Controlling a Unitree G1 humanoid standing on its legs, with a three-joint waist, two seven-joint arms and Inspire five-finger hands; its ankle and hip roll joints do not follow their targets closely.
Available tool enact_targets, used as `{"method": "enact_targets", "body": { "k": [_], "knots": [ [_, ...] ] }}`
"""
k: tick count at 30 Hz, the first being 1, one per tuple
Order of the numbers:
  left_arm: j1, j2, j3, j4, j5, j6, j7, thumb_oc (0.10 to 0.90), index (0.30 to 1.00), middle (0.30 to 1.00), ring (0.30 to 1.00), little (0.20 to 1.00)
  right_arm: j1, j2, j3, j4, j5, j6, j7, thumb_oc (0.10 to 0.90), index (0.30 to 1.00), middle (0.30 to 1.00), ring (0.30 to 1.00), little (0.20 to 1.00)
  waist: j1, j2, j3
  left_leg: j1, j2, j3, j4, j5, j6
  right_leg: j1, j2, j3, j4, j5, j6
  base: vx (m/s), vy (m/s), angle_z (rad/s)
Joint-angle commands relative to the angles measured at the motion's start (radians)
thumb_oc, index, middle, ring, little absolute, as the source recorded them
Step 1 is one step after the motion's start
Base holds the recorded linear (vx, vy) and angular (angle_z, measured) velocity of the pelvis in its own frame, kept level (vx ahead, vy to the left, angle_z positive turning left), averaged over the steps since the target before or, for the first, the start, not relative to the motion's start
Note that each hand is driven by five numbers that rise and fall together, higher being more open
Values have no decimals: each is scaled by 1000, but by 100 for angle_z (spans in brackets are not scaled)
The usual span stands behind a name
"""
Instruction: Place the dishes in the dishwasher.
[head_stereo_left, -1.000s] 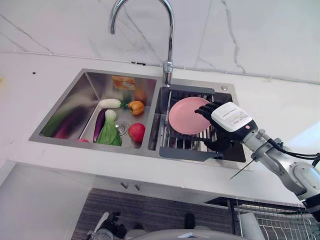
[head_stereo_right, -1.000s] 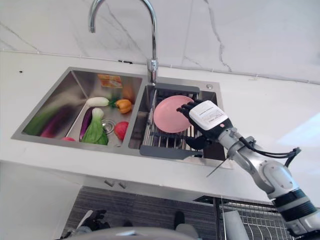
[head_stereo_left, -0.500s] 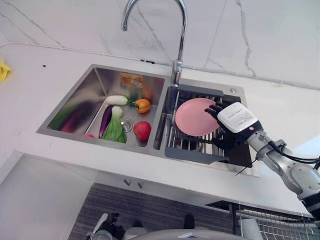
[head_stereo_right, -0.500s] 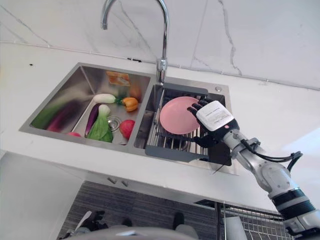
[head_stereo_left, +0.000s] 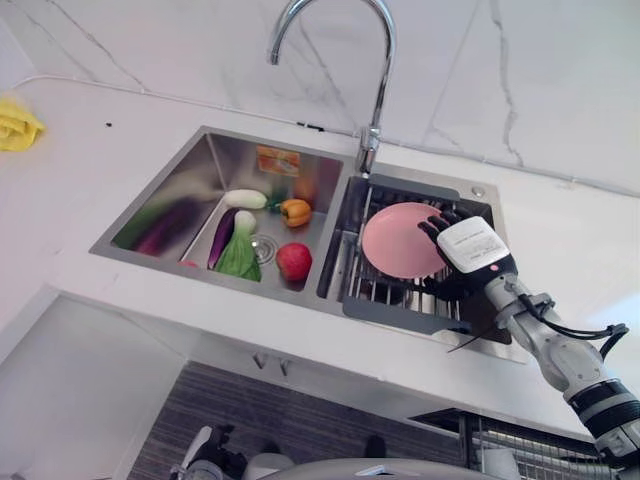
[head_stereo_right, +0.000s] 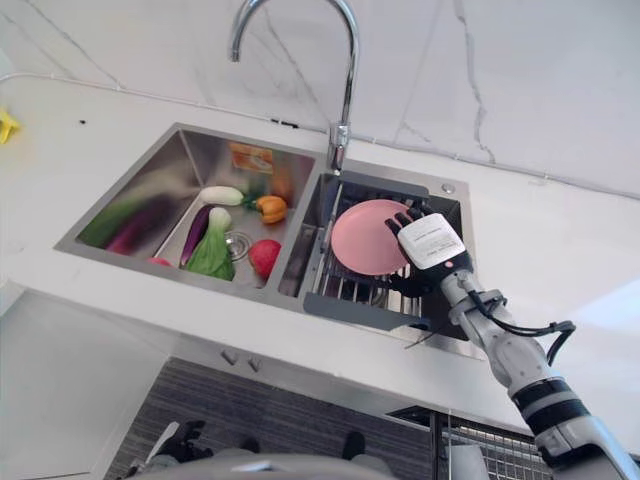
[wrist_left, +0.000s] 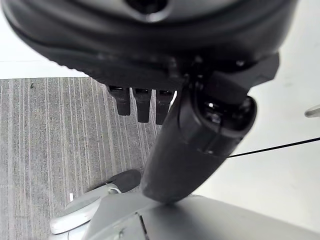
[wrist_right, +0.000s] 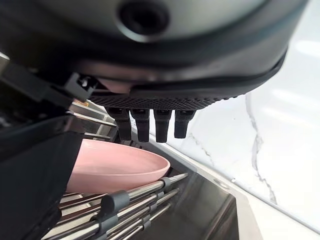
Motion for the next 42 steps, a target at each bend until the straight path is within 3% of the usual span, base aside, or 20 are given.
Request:
{"method": "enact_targets", "body": {
  "k": [1,27,28,29,30,31,42],
  "knots": [
    [-46,-36,-79,101,-22,-38,16,800,900,900,900,900,-148,-29,-11,22,-15,92,-112,800,900,900,900,900,26,-13,-53,-52,-5,-47,4,49,-3,52,-95,-2,81,-98,82,-1,3,13],
    [-49,-25,-93,130,-74,-57,49,800,900,900,900,900,-312,-54,189,254,-13,105,-201,800,900,900,900,900,97,-26,-50,-97,-15,-123,3,72,-14,78,-99,-87,65,-99,81,-1,-1,9],
    [-50,-25,-95,131,-76,-57,49,800,900,900,900,900,-318,-56,202,261,-15,104,-201,653,679,679,679,679,99,-25,-50,-100,-15,-127,3,73,-15,79,-99,-92,65,-99,81,2,-5,15],
    [-50,-25,-97,131,-76,-57,47,800,900,900,900,900,-322,-58,212,264,-15,99,-200,536,505,505,505,505,100,-25,-50,-102,-16,-130,3,73,-15,80,-98,-95,64,-98,82,2,-5,11],
    [-50,-25,-97,131,-76,-57,47,800,900,900,900,900,-322,-58,212,264,-15,99,-200,536,505,505,505,505,100,-25,-50,-102,-16,-130,3,73,-15,80,-98,-95,64,-98,82,5,-8,9],
    [-49,-20,-107,132,-74,-56,45,800,900,900,900,900,-344,-82,263,249,-13,62,-201,400,300,300,300,300,107,-25,-49,-105,-16,-137,3,75,-18,85,-98,-105,60,-99,82,3,-5,6],
    [-44,-20,-106,144,-79,-58,40,800,900,900,900,900,-380,-140,323,170,29,-7,-200,400,300,300,300,300,99,-20,-51,-112,-15,-143,3,79,-24,91,-98,-114,52,-98,82,2,-5,6]
  ]
}}
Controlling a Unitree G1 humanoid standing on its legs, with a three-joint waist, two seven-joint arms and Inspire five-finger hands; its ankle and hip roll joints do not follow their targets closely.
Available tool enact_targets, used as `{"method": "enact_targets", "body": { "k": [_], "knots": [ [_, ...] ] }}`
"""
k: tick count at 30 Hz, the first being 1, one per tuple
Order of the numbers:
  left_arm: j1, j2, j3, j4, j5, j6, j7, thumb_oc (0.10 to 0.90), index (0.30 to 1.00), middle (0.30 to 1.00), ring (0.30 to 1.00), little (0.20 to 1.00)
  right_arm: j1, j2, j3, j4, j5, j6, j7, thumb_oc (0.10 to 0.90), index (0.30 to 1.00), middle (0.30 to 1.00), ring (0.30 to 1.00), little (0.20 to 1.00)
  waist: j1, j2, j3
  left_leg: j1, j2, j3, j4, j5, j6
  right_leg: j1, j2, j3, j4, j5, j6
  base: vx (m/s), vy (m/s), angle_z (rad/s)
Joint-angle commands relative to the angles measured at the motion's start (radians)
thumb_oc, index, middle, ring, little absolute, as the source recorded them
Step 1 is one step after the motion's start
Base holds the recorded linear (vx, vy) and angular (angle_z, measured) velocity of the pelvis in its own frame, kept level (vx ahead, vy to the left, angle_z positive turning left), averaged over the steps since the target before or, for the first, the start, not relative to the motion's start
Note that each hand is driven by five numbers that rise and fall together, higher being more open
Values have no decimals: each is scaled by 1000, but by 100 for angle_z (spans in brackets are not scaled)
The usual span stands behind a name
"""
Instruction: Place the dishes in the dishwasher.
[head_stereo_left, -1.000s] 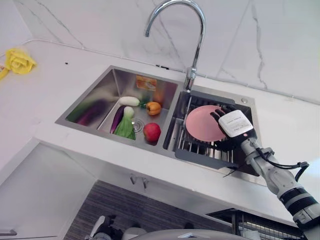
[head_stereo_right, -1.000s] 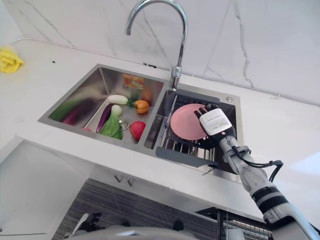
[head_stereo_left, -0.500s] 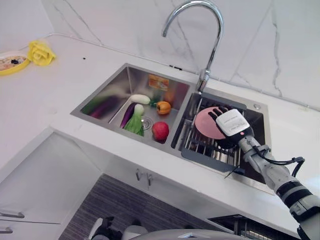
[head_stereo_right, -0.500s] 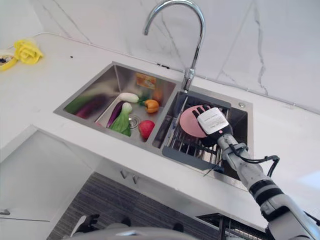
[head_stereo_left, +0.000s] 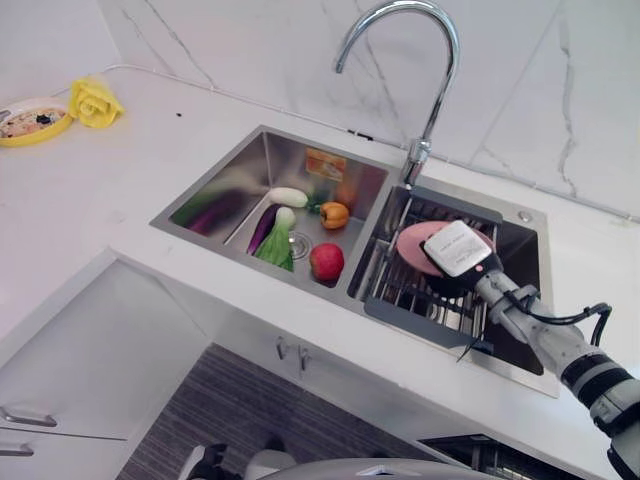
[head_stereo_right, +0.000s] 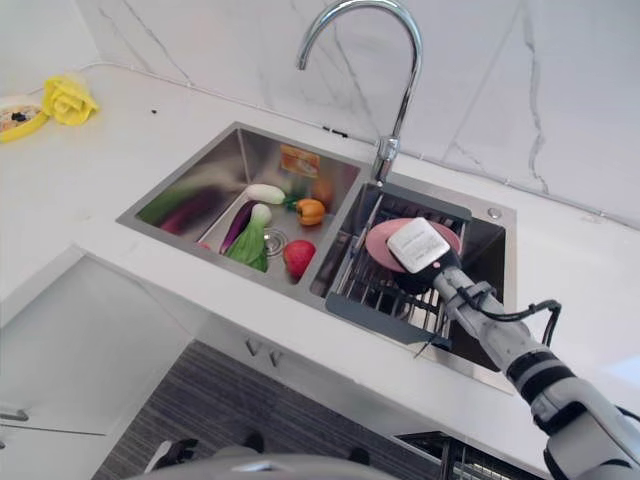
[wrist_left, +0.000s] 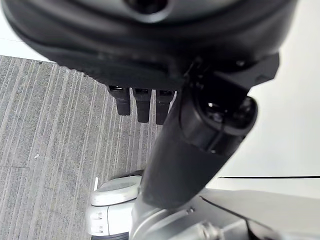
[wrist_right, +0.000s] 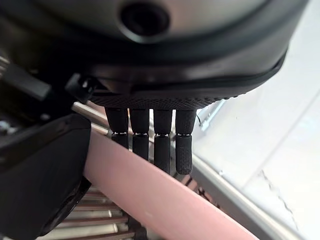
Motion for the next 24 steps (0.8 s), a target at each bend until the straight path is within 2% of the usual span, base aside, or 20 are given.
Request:
{"method": "enact_targets", "body": {
  "k": [1,8,10,11,18,19,20,21,22,24],
  "knots": [
    [-69,-18,-76,77,-2,-35,3,800,900,900,900,900,-152,-44,29,-45,28,3,-48,400,300,300,300,300,42,-19,-14,-40,7,-20,-5,39,-28,92,-75,4,52,-99,78,38,-12,7],
    [-67,-21,-71,75,5,-34,14,800,900,900,900,900,-112,-55,-51,-101,69,9,-77,400,300,300,300,300,33,-13,-15,-39,8,-18,-5,40,-29,91,-75,5,51,-99,78,-8,1,1],
    [-65,-23,-67,73,8,-36,19,800,900,900,900,900,-83,-51,-106,-119,93,18,-95,400,300,300,300,300,28,-9,-14,-42,6,-15,-5,51,-28,84,-77,6,54,-90,77,0,0,0],
    [-64,-23,-68,71,9,-37,20,800,900,900,900,900,-70,-45,-122,-117,98,20,-100,400,300,300,300,300,27,-9,-17,-36,8,-13,-5,39,-29,90,-75,8,51,-99,77,36,-12,0],
    [-60,-28,-69,62,9,-39,26,800,900,900,900,900,-24,-25,-190,-110,152,24,-120,400,300,300,300,300,23,-7,-16,-34,8,-8,-5,39,-28,88,-75,10,52,-98,77,5,-1,0],
    [-55,-30,-67,53,9,-39,33,800,900,900,900,900,26,7,-276,-155,227,12,-150,400,300,300,300,300,20,-3,-15,-33,8,-9,-5,39,-26,89,-75,9,53,-98,76,0,0,0],
    [-55,-30,-67,53,9,-39,33,800,900,900,900,900,26,7,-276,-155,227,12,-150,400,300,300,300,300,20,-3,-15,-33,8,-9,-5,39,-26,89,-75,9,53,-98,76,-39,17,1],
    [-49,-33,-64,42,9,-37,40,800,900,900,900,900,64,40,-355,-199,295,3,-178,400,300,300,300,300,18,1,-13,-40,5,-11,-5,52,-23,79,-77,10,57,-90,74,-38,15,2],
    [-49,-33,-64,42,9,-37,40,800,900,900,900,900,64,40,-355,-199,295,3,-178,400,300,300,300,300,18,1,-13,-40,5,-11,-5,52,-23,79,-77,10,57,-90,74,-34,17,1],
    [-41,-37,-54,32,11,-34,55,800,900,900,900,900,108,129,-466,-316,438,-43,-233,400,300,300,300,300,14,8,-10,-41,6,-10,-5,54,-22,78,-76,10,58,-90,74,0,0,0]
  ]
}}
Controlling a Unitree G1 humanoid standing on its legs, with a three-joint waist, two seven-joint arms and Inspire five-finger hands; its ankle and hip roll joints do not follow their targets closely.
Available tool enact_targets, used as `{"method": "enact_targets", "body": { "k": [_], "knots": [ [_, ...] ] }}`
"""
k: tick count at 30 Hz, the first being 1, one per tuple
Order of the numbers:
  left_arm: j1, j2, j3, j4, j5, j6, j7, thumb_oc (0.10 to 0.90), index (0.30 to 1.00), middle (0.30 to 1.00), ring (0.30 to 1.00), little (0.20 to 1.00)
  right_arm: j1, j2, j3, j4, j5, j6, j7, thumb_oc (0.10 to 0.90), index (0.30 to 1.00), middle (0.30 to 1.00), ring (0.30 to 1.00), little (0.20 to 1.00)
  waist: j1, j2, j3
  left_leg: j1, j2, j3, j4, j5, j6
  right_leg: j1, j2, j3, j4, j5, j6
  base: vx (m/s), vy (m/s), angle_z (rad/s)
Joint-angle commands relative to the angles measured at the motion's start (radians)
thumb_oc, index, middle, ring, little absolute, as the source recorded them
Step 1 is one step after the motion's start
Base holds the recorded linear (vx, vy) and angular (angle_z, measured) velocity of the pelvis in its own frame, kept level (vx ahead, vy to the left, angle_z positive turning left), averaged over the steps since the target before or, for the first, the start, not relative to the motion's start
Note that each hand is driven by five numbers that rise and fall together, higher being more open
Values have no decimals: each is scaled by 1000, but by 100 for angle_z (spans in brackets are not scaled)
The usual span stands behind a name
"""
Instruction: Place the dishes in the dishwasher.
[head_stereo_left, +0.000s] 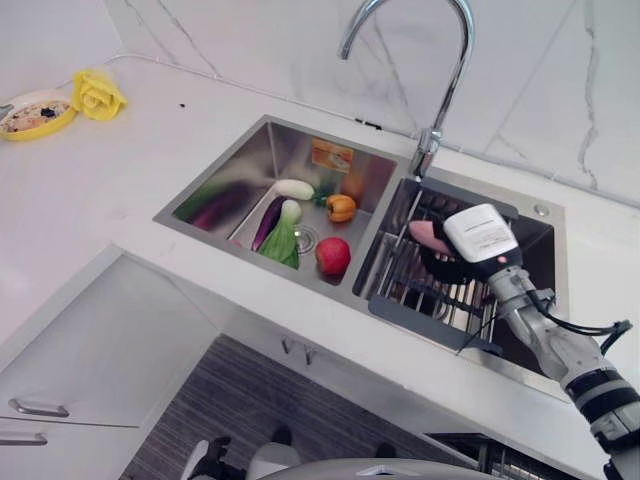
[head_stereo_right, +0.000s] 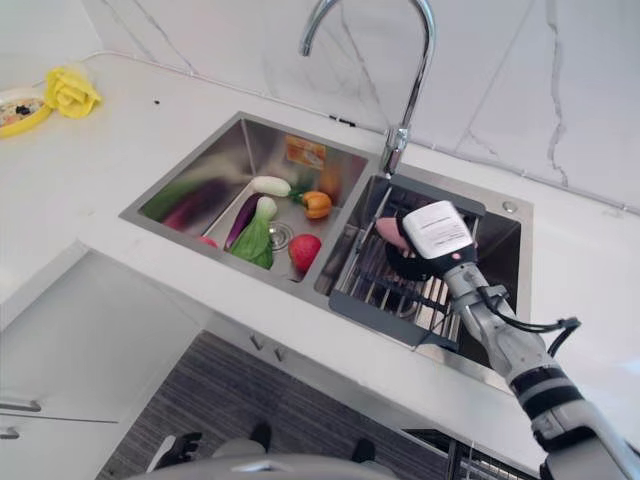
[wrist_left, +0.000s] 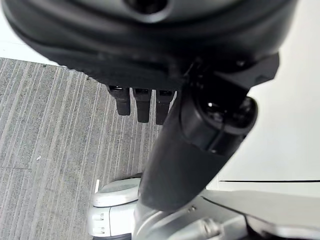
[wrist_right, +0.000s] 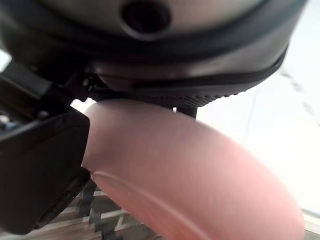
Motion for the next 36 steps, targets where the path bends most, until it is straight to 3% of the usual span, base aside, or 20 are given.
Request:
{"method": "enact_targets", "body": {
  "k": [1,7,15,21,26,29,30,32,33,34,35,36],
  "knots": [
    [-49,-25,-56,63,8,-20,37,800,900,900,900,900,-69,46,-151,-182,271,-29,-158,400,300,300,300,300,15,-13,-49,-42,5,-8,0,54,-22,76,-75,13,57,-88,72,0,0,0],
    [-25,-16,-49,23,22,-9,59,800,900,900,900,900,-46,146,-224,-403,435,-126,-156,400,300,300,300,300,9,-7,-44,-37,3,3,0,52,-22,75,-73,23,57,-90,68,1,-1,-1],
    [-20,-20,-44,24,16,1,77,800,900,900,900,900,-55,216,-256,-483,580,-164,-163,400,300,300,300,300,-1,-3,-43,-28,0,13,0,48,-18,75,-74,34,58,-90,66,2,-2,-6],
    [-23,-19,-41,11,-3,25,96,800,900,900,900,900,-47,326,-296,-557,884,-237,-168,400,300,300,300,300,-25,4,-32,-34,4,22,0,57,-21,62,-67,43,63,-90,59,-7,-3,-1],
    [-40,-12,-30,12,-5,28,94,800,900,900,900,900,-31,309,-327,-610,933,-253,-135,400,300,300,300,300,-57,0,-8,-90,-8,35,75,58,-31,45,-74,63,55,-78,55,-39,-1,1],
    [-58,-4,-29,6,-23,11,113,800,900,900,900,900,-102,307,-291,-613,952,-277,-128,400,300,300,300,300,-45,-18,12,-111,-81,-158,186,-38,-40,-16,-85,171,61,-55,50,-161,60,-19],
    [-61,-4,-39,7,-22,5,118,800,900,900,900,900,-129,300,-290,-619,951,-277,-114,400,300,300,300,300,-51,-13,15,-91,-92,-250,173,-67,-18,-70,-85,244,73,-28,62,-172,260,-78],
    [-69,-5,-45,10,-17,4,117,800,900,900,900,900,-129,291,-306,-627,928,-268,-120,400,300,300,300,300,-60,-8,12,-75,-97,-246,125,-54,-2,-94,-93,270,85,-14,70,-90,272,-158],
    [-71,-3,-57,13,-2,5,112,800,900,900,900,900,-133,300,-319,-633,908,-254,-131,400,300,300,300,300,-82,-12,7,-51,-106,-231,72,-31,26,-139,-113,306,112,17,94,-58,222,-151],
    [-70,-3,-56,13,-2,5,112,800,900,900,900,900,-133,300,-319,-634,907,-253,-132,400,300,300,300,300,-74,-14,6,-49,-106,-222,68,-29,27,-145,-113,315,116,16,95,-97,444,-88],
    [-77,6,-66,19,32,10,101,800,900,900,900,900,-138,301,-328,-644,884,-241,-133,400,300,300,300,300,-106,-24,9,-23,-124,-165,31,-20,52,-179,-135,364,141,63,125,-39,228,-25],
    [-77,6,-66,19,32,10,101,800,900,900,900,900,-138,301,-328,-644,884,-241,-133,400,300,300,300,300,-106,-24,9,-23,-124,-165,31,-20,52,-179,-135,364,141,63,125,-41,229,-68]
  ]
}}
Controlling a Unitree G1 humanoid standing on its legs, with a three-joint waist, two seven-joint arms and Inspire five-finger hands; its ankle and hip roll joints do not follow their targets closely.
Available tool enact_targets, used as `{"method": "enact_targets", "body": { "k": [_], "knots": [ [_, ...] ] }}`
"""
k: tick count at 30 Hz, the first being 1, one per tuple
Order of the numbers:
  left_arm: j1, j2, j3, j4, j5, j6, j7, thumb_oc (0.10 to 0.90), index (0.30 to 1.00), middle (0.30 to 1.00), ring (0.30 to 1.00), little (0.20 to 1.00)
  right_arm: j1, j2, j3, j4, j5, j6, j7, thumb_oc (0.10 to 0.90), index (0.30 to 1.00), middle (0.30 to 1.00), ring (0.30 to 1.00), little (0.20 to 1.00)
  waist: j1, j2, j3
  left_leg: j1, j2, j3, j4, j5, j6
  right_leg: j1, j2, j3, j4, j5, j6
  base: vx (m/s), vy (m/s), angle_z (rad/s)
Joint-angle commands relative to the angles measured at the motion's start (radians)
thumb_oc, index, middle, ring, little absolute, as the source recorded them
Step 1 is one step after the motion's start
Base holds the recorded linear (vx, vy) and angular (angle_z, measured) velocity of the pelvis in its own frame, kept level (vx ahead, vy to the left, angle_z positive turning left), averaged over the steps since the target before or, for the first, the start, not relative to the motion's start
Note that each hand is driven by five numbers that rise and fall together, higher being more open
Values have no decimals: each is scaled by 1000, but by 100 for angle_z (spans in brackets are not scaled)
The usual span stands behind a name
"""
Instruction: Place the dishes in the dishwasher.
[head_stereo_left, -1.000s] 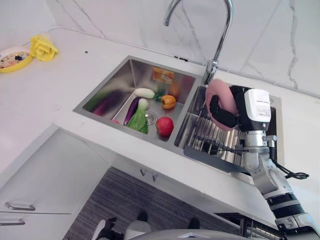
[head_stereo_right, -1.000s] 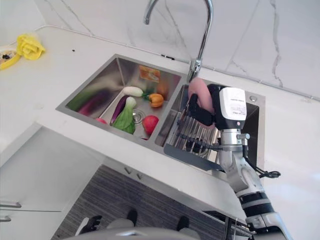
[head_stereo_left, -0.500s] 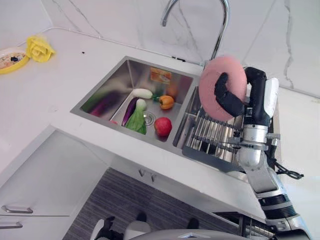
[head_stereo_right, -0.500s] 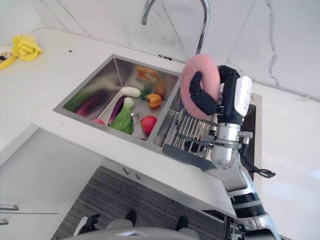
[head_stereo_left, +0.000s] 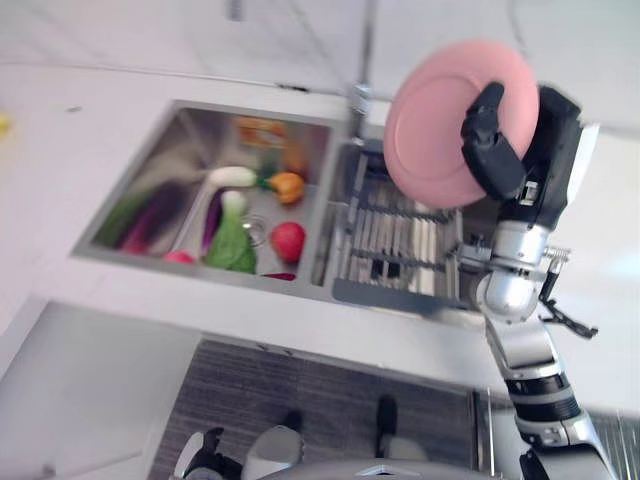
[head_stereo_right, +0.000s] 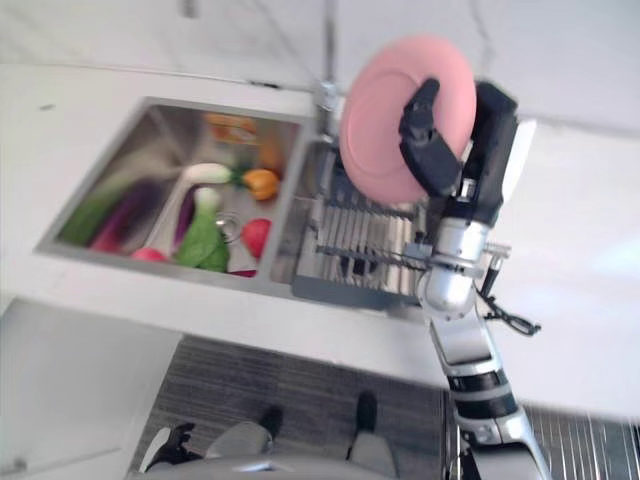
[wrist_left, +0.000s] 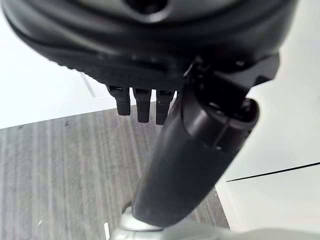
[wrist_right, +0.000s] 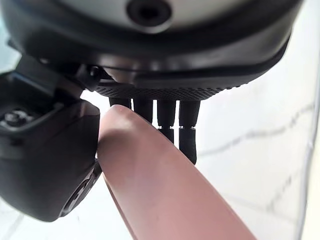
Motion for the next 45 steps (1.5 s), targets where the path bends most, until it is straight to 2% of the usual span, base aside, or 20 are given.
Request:
{"method": "enact_targets", "body": {
  "k": [1,2,4,5,9,10,11,12,13,14,15,17,22,26,30,34,35,37,39,45],
  "knots": [
    [-31,19,-37,37,50,-30,7,800,900,900,900,900,-88,-50,-92,-154,-47,-85,-30,400,300,300,300,300,15,-29,-73,66,23,76,-104,65,-45,-15,-80,86,116,-20,91,-74,182,-111],
    [-45,27,-47,49,74,-25,-4,800,900,900,900,900,-86,-47,-107,-167,-56,-79,-45,400,300,300,300,300,-7,-33,-60,94,11,125,-130,65,-33,-48,-96,100,123,29,105,-114,269,-144],
    [-52,40,-38,60,94,-14,-6,800,900,900,900,900,-98,-57,-111,-170,-107,-60,-68,400,300,300,300,300,-6,-17,-29,113,24,207,-131,61,-38,-91,-116,14,163,53,107,-233,291,-143],
    [-54,46,-23,61,89,-12,-7,800,900,900,900,900,-106,-71,-109,-165,-120,-60,-72,400,300,300,300,300,2,-1,-21,113,35,241,-131,60,-36,-99,-124,-79,202,14,100,-192,169,-114],
    [-51,53,-1,69,99,-6,-18,800,900,900,900,900,-95,-122,-142,-166,-188,-35,-59,400,300,300,300,300,-14,8,-35,91,27,269,-131,80,-19,-51,-80,-67,287,-48,78,-175,175,-78],
    [-55,50,-5,69,123,-5,-33,800,900,900,900,900,-94,-163,-170,-173,-245,-13,-56,400,300,300,300,300,-7,17,-49,75,28,293,-131,99,-7,-28,-30,-47,373,-125,55,-115,90,-8],
    [-55,50,-5,69,123,-5,-33,800,900,900,900,900,-94,-163,-170,-173,-245,-13,-56,400,300,300,300,300,-7,17,-49,75,28,293,-131,99,-7,-28,-30,-47,373,-125,55,-115,122,-41],
    [-53,48,-7,70,128,-6,-41,800,900,900,900,900,-96,-176,-177,-165,-246,-10,-56,400,300,300,300,300,1,19,-64,71,28,313,-131,92,-5,-11,-17,-54,380,-173,49,-71,14,-60],
    [-47,40,-3,70,134,-11,-50,800,900,900,900,900,-95,-196,-199,-154,-283,7,-72,400,300,300,300,300,15,3,-86,55,20,361,-131,90,-10,38,-30,-88,319,-193,50,-62,-48,-67],
    [-43,37,-4,69,136,-16,-54,800,900,900,900,900,-98,-212,-199,-146,-309,23,-72,400,300,300,300,300,21,-8,-95,57,15,378,-131,86,-16,55,-56,-91,240,-176,58,-61,-79,-34],
    [-43,37,-4,69,136,-16,-54,800,900,900,900,900,-98,-212,-199,-146,-309,23,-72,400,300,300,300,300,21,-8,-95,57,15,378,-131,86,-16,55,-56,-91,240,-176,58,18,-163,-65],
    [-40,26,-21,56,164,-21,-58,800,900,900,900,900,-101,-247,-207,-147,-349,38,-66,400,300,300,300,300,22,-12,-117,54,31,428,-131,90,-27,74,-75,-62,113,-113,71,-21,-145,-122],
    [-35,23,-18,43,167,-28,-64,800,900,900,900,900,-78,-294,-221,-142,-395,55,-46,400,300,300,300,300,20,-16,-124,57,46,448,-131,92,-33,92,-69,-44,67,-104,73,5,-89,-37],
    [-29,10,-16,43,179,-37,-85,800,900,900,900,900,45,-349,-302,-161,-444,59,-11,400,300,300,300,300,-5,-12,-133,72,70,426,-131,90,-48,133,-40,-45,29,-123,58,45,-125,9],
    [-19,1,-16,45,187,-42,-106,800,900,900,900,900,119,-410,-343,-167,-500,66,24,400,300,300,300,300,-20,-2,-115,66,91,411,-131,98,-61,143,-23,-47,14,-132,50,-18,-87,5],
    [-18,-1,-21,49,189,-43,-113,800,900,900,900,900,109,-458,-325,-131,-525,75,34,400,300,300,300,300,-20,5,-91,61,97,409,-131,103,-63,135,-18,-43,18,-132,46,-78,-38,-1],
    [-20,2,-29,45,184,-44,-114,800,900,900,900,900,82,-490,-294,-103,-533,79,50,400,300,300,300,300,-18,9,-54,45,101,410,-131,114,-65,113,-15,-32,29,-129,44,-119,-14,0],
    [-20,2,-29,45,184,-44,-114,800,900,900,900,900,82,-490,-294,-103,-533,79,50,400,300,300,300,300,-18,9,-54,45,101,410,-131,114,-65,113,-15,-32,29,-129,44,-139,-14,-2],
    [-81,18,-48,28,135,-48,-101,800,900,900,900,900,-22,-581,-192,2,-576,107,68,400,300,300,300,300,2,28,80,-46,112,390,-108,145,-70,1,-5,-26,96,-132,34,-489,-55,0],
    [-141,32,-70,17,90,-56,-83,800,900,900,900,900,-169,-624,-17,190,-599,138,78,400,300,300,300,300,22,29,160,-173,124,375,-39,166,-81,-126,-1,-28,164,-117,26,-197,-41,21]
  ]
}}
